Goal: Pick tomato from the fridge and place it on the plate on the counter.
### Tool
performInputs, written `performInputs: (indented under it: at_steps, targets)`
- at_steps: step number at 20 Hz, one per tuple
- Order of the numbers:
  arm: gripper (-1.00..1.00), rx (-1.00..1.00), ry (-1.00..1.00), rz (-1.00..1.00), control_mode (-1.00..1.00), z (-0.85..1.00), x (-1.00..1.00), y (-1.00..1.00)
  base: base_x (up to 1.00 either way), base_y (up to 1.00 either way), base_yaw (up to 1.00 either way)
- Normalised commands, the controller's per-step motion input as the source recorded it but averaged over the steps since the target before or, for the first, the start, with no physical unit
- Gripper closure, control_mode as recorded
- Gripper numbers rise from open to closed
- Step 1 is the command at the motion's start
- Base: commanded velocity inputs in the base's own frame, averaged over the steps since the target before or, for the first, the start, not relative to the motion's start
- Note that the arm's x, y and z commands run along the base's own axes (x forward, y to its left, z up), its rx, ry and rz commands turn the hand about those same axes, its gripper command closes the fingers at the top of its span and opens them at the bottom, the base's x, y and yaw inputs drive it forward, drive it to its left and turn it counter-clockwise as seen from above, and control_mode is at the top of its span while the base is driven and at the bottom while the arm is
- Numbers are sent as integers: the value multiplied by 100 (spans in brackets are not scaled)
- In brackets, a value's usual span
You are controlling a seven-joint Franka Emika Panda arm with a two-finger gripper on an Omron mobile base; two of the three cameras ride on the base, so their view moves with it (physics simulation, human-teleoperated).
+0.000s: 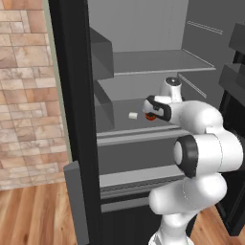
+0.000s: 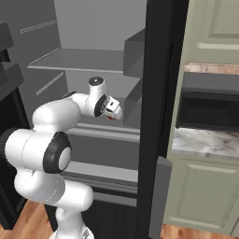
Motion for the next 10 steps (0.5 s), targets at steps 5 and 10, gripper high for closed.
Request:
performInputs:
  at_steps: [5, 10]
  targets:
    - [-100, 3, -1, -1, -100, -11, 27, -1, 0, 0, 0]
    - [-100, 2, 0, 0, -100, -9, 28, 0, 0, 0, 0]
